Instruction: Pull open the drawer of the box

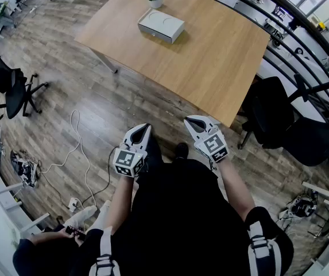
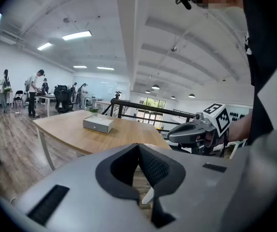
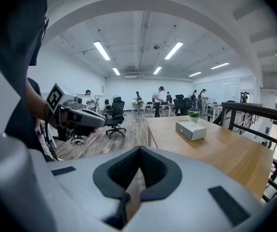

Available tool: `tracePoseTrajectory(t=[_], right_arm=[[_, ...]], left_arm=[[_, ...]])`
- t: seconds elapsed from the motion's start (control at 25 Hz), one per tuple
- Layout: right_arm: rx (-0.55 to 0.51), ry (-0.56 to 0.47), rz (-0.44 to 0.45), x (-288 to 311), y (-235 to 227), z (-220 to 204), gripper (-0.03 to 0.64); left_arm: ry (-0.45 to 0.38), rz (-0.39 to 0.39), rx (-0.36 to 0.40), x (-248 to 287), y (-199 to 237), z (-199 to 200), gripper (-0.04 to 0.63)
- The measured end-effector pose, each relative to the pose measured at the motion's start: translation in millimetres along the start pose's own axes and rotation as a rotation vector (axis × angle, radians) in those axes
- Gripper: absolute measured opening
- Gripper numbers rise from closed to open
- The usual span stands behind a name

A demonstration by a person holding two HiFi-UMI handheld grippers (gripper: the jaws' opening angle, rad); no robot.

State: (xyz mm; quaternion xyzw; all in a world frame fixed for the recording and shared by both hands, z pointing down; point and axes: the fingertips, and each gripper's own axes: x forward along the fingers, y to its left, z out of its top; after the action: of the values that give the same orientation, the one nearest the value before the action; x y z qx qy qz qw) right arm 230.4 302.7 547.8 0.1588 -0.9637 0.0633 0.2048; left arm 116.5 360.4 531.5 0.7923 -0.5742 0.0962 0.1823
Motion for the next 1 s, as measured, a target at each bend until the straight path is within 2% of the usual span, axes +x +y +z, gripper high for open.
tracePoseTrajectory(t=[0.16,0.44,0.6,0.8,1.0], right_arm=[[-0.013,-0.017,0.003,-20.5,6.5,-1.7,0.025],[-0.03,-0.005,0.006,-26.8,12.9,-1.4,0.025],[-0.023,0.001,0.004,-16.7,14.8,-2.0,0.025],[0.055,-0.012,-0.003,2.1,6.9,4.6,0.025],[0.015,0.018,-0.031,26.2,-3.5,16.5,0.025]], left_arm=[[-0.003,0.009,-0.023,-9.1,-13.8,-11.9,0.023],[-0.024,0.016,-0.02,-16.8,-17.1,-7.6,0.023],[-0.018,0.013,-0.028,-18.2,-5.6,-10.8,0.023],[-0.001,-0.011,-0.039,-15.8,16.8,-7.4,0.023],[-0.007,-0.037,-0.033,-1.3,45.6,8.7,0.023]])
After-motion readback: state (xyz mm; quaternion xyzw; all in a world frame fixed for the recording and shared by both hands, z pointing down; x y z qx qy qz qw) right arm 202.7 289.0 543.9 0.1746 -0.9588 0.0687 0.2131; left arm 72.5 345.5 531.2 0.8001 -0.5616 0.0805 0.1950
